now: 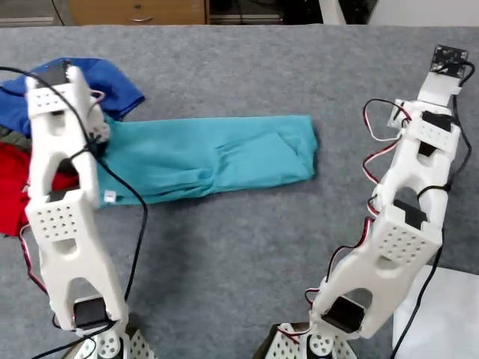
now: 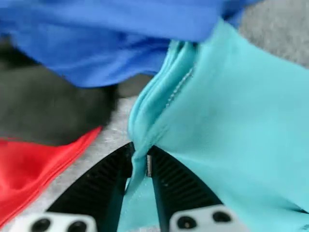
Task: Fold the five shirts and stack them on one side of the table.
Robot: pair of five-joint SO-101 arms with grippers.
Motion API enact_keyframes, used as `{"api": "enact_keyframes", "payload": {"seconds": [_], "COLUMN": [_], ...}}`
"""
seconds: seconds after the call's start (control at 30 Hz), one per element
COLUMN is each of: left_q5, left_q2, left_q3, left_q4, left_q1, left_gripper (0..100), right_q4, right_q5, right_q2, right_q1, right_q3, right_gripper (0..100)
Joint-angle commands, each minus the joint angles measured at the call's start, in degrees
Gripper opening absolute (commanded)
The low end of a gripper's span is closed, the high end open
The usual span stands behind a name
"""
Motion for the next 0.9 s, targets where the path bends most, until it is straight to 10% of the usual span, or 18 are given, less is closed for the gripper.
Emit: {"api": "enact_keyframes", "payload": {"seconds": [0.0,0.87], "left_q5": [-0.70,16.44], "left_q2": [-1.01,-0.40], "left_q3": [-5.45,-31.03], "left_q4": [1.49,-2.11], "left_q1": [-0.09,47.82], "left_gripper": [2,2], "right_q4": [-0.62,-0.97], "right_q5": [-0.62,-0.53], "right_q2": [-0.22,-0.22], "right_q1": [0.84,0.75], "right_q3": [-2.95,-2.95], "right_gripper": [0.5,0.5]}}
